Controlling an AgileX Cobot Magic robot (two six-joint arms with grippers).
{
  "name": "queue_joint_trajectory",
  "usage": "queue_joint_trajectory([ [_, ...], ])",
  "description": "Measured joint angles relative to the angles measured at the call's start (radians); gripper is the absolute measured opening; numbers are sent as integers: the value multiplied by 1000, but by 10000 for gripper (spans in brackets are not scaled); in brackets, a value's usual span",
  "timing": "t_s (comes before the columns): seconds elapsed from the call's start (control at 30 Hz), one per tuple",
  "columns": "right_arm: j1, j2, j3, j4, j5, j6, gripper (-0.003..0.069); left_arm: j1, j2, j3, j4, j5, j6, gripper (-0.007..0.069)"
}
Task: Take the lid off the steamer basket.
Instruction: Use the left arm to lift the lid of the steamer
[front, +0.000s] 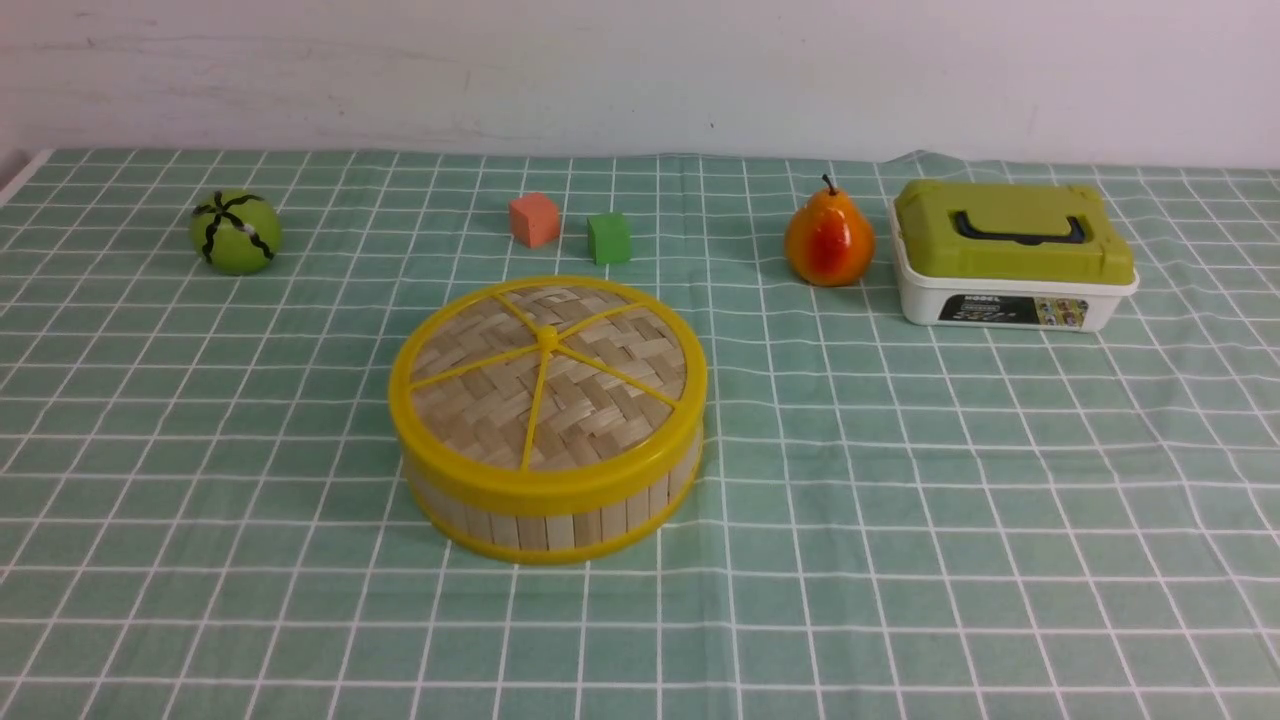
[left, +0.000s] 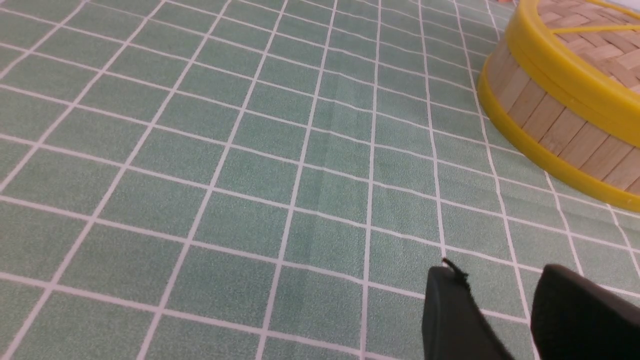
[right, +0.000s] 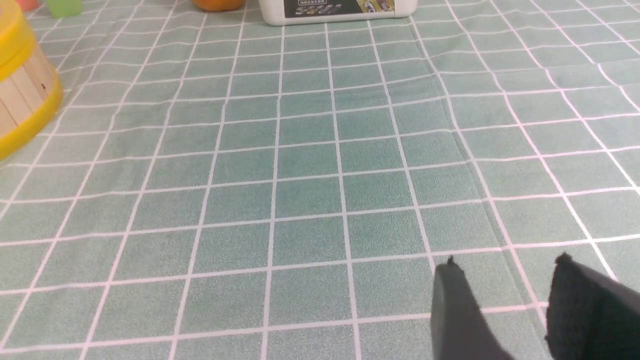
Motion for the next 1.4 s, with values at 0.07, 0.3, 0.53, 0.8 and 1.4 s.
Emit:
queue_joint_trajectory([
  [0.07, 0, 0, 0, 0, 0, 0, 241, 0, 0, 0, 0, 0, 0, 238],
  [0.3, 0, 0, 0, 0, 0, 0, 241, 0, 0, 0, 0, 0, 0, 238],
  [0.53, 0, 0, 0, 0, 0, 0, 241, 0, 0, 0, 0, 0, 0, 238],
  [0.8, 0, 0, 0, 0, 0, 0, 241, 0, 0, 0, 6, -2, -2, 238],
  [1.4, 0, 0, 0, 0, 0, 0, 241, 0, 0, 1, -761, -176, -538, 238],
])
